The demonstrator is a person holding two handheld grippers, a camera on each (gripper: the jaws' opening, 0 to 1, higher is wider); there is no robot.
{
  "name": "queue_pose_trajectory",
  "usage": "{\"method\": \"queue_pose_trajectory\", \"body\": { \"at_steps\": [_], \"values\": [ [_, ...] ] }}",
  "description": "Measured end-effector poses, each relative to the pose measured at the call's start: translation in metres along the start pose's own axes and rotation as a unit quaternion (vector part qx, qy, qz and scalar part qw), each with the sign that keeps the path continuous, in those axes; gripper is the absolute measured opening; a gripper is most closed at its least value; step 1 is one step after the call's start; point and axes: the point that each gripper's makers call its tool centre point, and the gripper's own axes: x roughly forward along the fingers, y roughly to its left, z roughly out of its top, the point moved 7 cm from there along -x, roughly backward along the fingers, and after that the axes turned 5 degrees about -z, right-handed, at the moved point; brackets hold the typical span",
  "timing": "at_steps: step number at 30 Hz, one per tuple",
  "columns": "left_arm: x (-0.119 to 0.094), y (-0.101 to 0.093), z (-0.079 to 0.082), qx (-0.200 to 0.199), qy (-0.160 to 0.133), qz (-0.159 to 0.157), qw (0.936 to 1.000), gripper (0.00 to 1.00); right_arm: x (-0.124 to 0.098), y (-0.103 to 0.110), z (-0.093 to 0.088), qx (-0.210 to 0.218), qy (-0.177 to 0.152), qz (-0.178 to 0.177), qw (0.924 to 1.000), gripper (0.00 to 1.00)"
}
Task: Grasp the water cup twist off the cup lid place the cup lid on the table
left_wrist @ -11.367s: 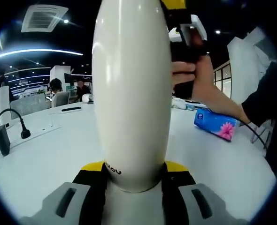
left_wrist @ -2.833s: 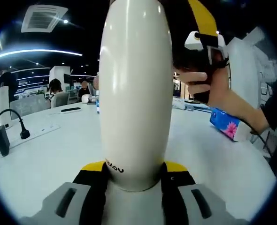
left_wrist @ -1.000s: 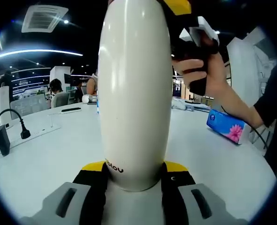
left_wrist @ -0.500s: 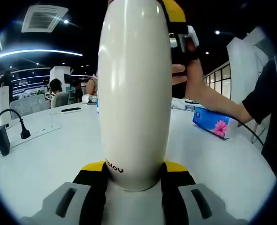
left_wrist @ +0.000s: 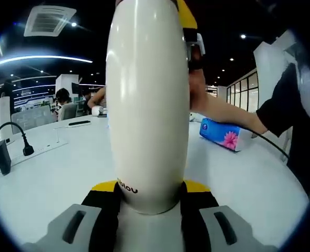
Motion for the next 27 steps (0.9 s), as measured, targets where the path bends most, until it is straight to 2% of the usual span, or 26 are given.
{"method": "queue_pose_trajectory", "body": {
  "at_steps": [7,14,17,22,24,25,27],
  "values": [
    [0.001,-0.003,0.000,0.000,0.000,0.000,1.0000,0.47,0.001,0.000,0.000,0.011,0.001,0.017,0.9998,0.43],
    [0.001,-0.003,0.000,0.000,-0.001,-0.002,1.0000,0.47,0.000,0.003,-0.001,0.011,0.010,0.015,0.9998,0.47],
    [0.000,-0.004,0.000,0.000,-0.001,-0.003,1.0000,0.47,0.000,0.005,-0.003,0.014,0.020,0.002,0.9997,0.53],
    [0.000,-0.003,0.000,0.001,-0.001,-0.003,1.0000,0.47,0.002,0.009,-0.006,0.004,0.025,-0.012,0.9996,0.53],
    [-0.001,-0.004,0.000,0.001,-0.001,-0.003,1.0000,0.47,0.004,0.012,-0.011,-0.004,0.036,-0.029,0.9989,0.55],
    [-0.001,-0.004,0.000,0.001,-0.001,-0.003,1.0000,0.47,0.005,0.012,-0.013,-0.012,0.042,-0.046,0.9980,0.59],
    [-0.001,-0.004,0.000,0.001,-0.001,-0.003,1.0000,0.47,0.008,0.021,-0.014,-0.018,0.044,-0.051,0.9976,0.65]
  ]
}}
